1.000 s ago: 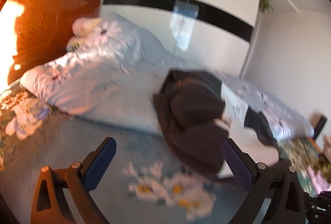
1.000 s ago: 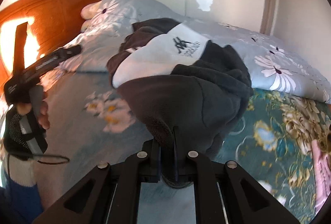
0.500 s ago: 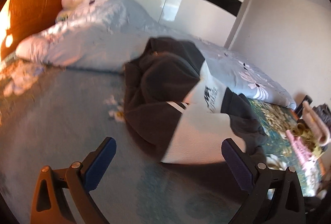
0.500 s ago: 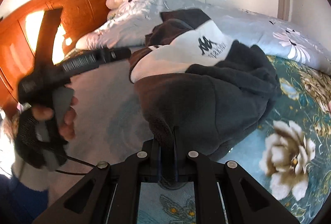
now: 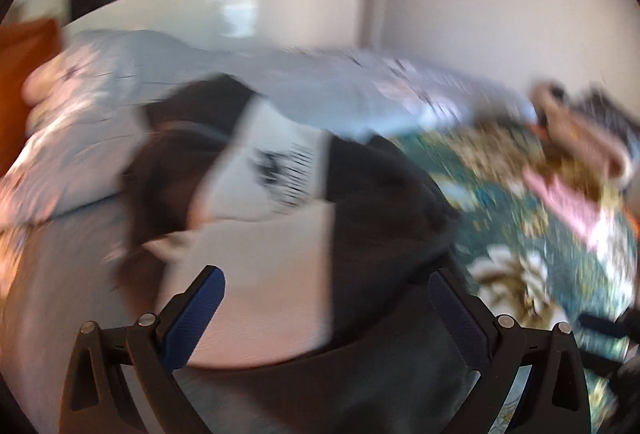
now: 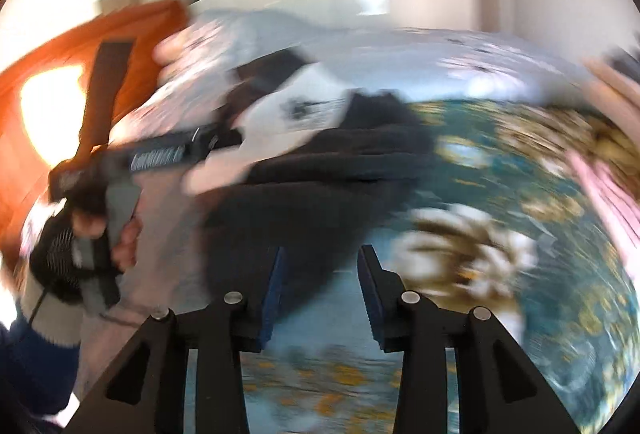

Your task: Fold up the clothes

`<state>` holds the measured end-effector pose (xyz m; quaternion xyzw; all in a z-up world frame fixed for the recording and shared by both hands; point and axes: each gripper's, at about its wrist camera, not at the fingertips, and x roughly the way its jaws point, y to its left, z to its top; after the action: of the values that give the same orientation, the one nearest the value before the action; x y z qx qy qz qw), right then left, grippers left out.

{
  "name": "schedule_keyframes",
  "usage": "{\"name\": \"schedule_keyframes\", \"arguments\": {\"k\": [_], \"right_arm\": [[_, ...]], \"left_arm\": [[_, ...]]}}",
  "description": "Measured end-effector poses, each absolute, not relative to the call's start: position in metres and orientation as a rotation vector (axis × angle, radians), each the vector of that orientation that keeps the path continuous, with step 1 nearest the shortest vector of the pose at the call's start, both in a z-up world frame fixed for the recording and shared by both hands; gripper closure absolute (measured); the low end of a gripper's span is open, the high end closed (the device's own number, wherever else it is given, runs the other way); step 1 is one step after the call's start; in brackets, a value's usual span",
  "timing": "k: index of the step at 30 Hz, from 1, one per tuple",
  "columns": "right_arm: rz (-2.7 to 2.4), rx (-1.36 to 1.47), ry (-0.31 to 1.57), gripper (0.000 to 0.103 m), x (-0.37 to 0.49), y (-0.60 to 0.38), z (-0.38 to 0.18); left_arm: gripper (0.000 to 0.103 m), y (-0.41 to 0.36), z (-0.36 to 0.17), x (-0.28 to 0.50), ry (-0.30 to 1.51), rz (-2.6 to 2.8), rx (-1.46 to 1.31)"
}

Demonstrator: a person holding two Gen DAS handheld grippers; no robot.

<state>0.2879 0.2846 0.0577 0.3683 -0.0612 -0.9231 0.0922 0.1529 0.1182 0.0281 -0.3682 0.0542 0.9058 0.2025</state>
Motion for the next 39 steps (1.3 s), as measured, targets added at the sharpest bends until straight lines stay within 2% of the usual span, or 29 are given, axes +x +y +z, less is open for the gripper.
{"name": "schedule_keyframes", "arguments": {"k": [5,6,8,10,12,13,14,15,17,21,26,30,35,39], "right_arm": [[-2.874,1.112,-0.322,0.064,0.302,0.337,0.058],[-2.88,1.116,-0.332,0.064,0.305,0.341,0.056],[-2.883,1.118,-0.359,0.064,0.31,0.346,0.054],[-2.886,1.121,-0.386,0.064,0.316,0.351,0.051],[-2.889,1.123,-0.412,0.064,0.321,0.356,0.049],[-2.889,1.124,-0.419,0.064,0.322,0.357,0.048],[-2.887,1.126,-0.421,0.064,0.323,0.357,0.047],[-2.887,1.128,-0.423,0.064,0.325,0.357,0.047],[-2.89,1.131,-0.428,0.064,0.328,0.357,0.045],[-2.904,1.113,-0.456,0.064,0.339,0.36,0.047],[-2.888,1.113,-0.545,0.064,0.336,0.367,0.043],[-2.796,1.118,-0.64,0.064,0.312,0.361,0.036],[-2.676,1.149,-0.684,0.064,0.263,0.344,0.026],[-2.641,1.17,-0.721,0.064,0.239,0.332,0.02]], "left_arm": [[0.001,0.171,0.008,0.136,0.363,2.445,-1.084],[0.004,0.178,0.003,0.129,0.396,2.445,-1.119],[0.016,0.185,-0.004,0.12,0.408,2.432,-1.171],[0.019,0.191,-0.011,0.115,0.442,2.407,-1.207],[0.029,0.2,-0.019,0.119,0.543,2.396,-1.202],[0.037,0.204,-0.022,0.121,0.594,2.39,-1.199],[0.052,0.207,-0.025,0.122,0.632,2.389,-1.196],[0.061,0.203,-0.024,0.122,0.626,2.407,-1.194],[0.088,0.185,-0.016,0.118,0.504,2.443,-1.212],[0.089,0.116,0.02,0.118,0.065,2.498,-1.192],[0.089,0.003,0.062,0.14,-0.179,2.794,-1.055],[0.089,-0.1,0.066,0.151,-0.288,3.081,-1.096],[0.089,-0.193,0.062,0.153,-0.373,3.245,-1.2],[0.089,-0.223,0.058,0.139,-0.27,3.337,-1.26]]}}
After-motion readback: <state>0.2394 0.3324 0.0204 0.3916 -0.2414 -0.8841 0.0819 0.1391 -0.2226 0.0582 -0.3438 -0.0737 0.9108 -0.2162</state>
